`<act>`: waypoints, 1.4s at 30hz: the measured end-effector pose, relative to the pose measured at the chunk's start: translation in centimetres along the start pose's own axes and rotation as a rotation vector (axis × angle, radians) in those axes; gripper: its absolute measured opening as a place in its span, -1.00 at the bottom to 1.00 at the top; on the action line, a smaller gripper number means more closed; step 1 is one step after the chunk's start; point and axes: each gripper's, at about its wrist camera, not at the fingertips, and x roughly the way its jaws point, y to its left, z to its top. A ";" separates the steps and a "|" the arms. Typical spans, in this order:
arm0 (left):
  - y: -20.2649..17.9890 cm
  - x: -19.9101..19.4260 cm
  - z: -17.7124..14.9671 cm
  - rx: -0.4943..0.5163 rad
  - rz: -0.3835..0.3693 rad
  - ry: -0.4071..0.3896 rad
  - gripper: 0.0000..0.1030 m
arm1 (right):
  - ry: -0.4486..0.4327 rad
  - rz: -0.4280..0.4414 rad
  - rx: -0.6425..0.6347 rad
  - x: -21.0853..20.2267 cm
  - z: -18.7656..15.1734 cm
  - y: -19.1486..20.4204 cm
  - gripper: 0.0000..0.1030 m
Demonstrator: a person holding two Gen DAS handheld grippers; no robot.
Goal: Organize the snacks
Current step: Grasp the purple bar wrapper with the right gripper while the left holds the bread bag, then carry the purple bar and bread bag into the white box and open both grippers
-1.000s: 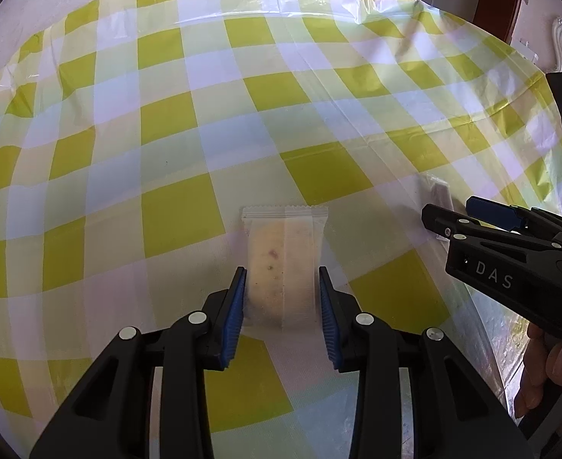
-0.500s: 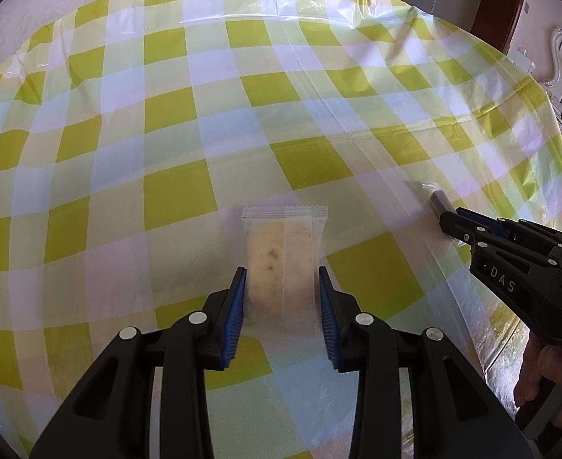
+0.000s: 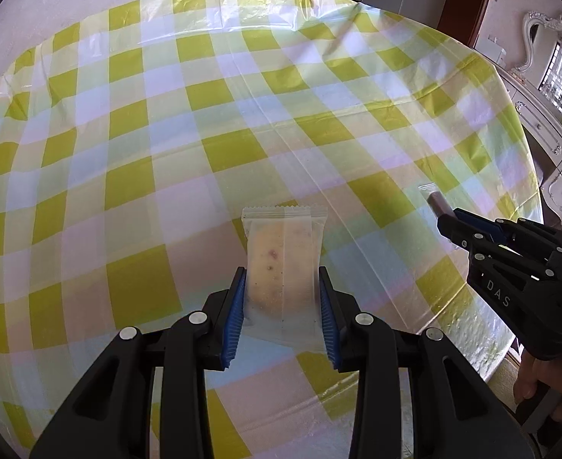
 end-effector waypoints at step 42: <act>-30.5 -1.6 -6.8 0.465 -0.339 0.173 -0.32 | 0.085 -0.210 0.299 -9.8 -16.9 -24.9 -0.73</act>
